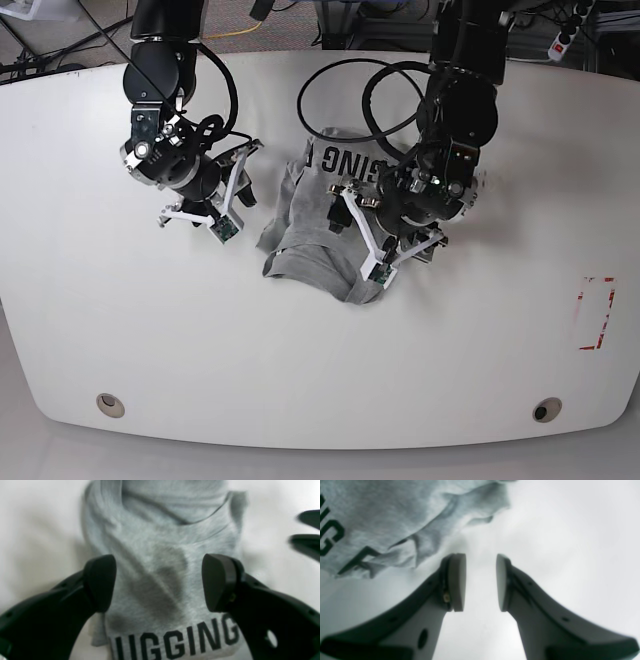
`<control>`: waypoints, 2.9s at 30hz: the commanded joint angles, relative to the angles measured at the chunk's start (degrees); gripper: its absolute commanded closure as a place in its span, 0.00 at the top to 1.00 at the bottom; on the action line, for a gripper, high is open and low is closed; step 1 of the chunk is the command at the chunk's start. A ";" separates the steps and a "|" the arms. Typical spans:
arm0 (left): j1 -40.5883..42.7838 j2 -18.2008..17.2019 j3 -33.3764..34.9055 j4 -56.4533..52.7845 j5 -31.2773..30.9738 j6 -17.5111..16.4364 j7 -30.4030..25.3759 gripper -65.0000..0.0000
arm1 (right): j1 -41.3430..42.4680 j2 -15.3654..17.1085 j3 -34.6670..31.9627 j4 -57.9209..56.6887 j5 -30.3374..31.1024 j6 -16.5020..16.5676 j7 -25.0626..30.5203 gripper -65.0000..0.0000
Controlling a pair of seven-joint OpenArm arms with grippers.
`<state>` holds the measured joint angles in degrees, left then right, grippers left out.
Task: Fold the T-shirt properly
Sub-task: 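Carry the folded bundle with the left gripper to the table corner, then release the bundle with the left gripper and lift away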
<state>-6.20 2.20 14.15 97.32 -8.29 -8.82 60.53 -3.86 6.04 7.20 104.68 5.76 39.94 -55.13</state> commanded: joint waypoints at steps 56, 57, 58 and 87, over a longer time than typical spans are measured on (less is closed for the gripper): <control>14.68 -39.78 -46.20 -25.63 -0.36 -24.63 -17.24 0.77 | 1.18 0.42 8.84 3.84 0.35 0.06 -0.91 0.29; 14.68 -39.43 -47.87 -23.96 -0.36 -26.30 -17.15 0.77 | 1.09 0.33 8.84 4.46 0.35 0.06 -0.91 0.29; 14.68 -38.64 -48.92 -22.46 -0.28 -27.44 -16.62 0.77 | 1.09 0.33 8.84 4.81 0.35 0.06 -0.91 0.29; 20.83 -15.34 -39.60 12.97 0.16 -17.16 -20.14 0.68 | 0.56 0.51 9.11 -2.22 -0.88 0.06 19.13 0.29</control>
<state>15.75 -13.13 -26.46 109.36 -7.40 -28.71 46.04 -3.86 5.96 16.01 102.72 4.69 40.10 -40.16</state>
